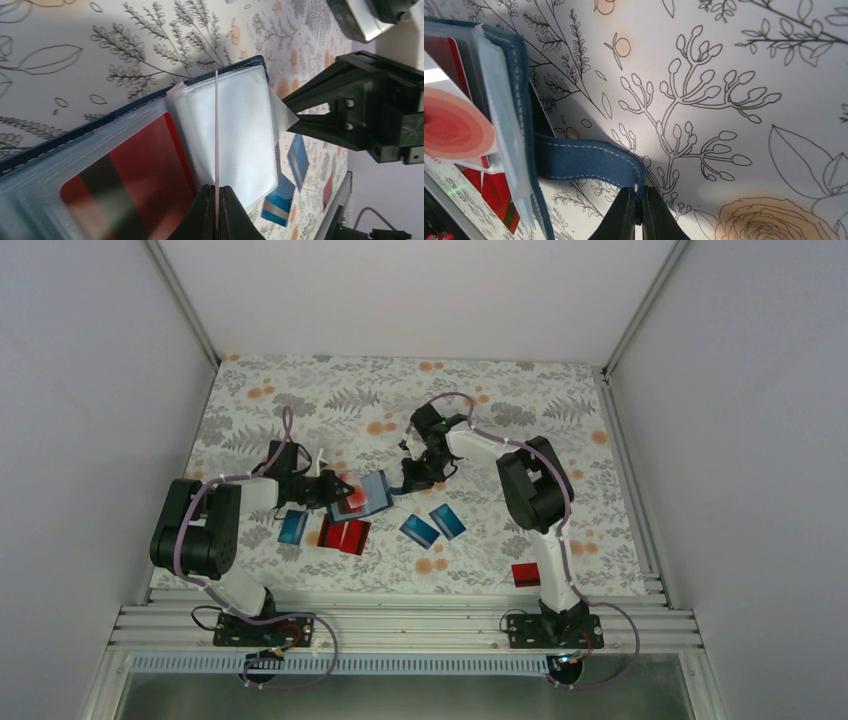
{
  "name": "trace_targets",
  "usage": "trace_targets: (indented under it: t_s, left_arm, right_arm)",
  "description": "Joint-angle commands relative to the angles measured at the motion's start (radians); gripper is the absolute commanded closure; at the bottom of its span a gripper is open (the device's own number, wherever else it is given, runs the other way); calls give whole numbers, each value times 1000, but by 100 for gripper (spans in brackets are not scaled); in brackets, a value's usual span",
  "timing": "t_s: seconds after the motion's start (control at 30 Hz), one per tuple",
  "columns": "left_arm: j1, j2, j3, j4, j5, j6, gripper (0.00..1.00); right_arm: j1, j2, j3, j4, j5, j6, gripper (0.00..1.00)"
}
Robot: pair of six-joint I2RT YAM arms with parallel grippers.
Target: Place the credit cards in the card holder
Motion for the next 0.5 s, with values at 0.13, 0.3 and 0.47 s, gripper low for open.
trace_targets:
  t_s: [0.13,0.3,0.47]
  left_arm:
    - [-9,19,-24,124,89,-84,98]
    - [-8,10,-39,136,88,-105,98]
    - [-9,8,-54,121,71,-103,98]
  right_arm:
    - [2,-1,-42,11,29,15,96]
    - [2,-6,-50,8,39,24,96]
    - [0,-13,-48,-4,27,27,89]
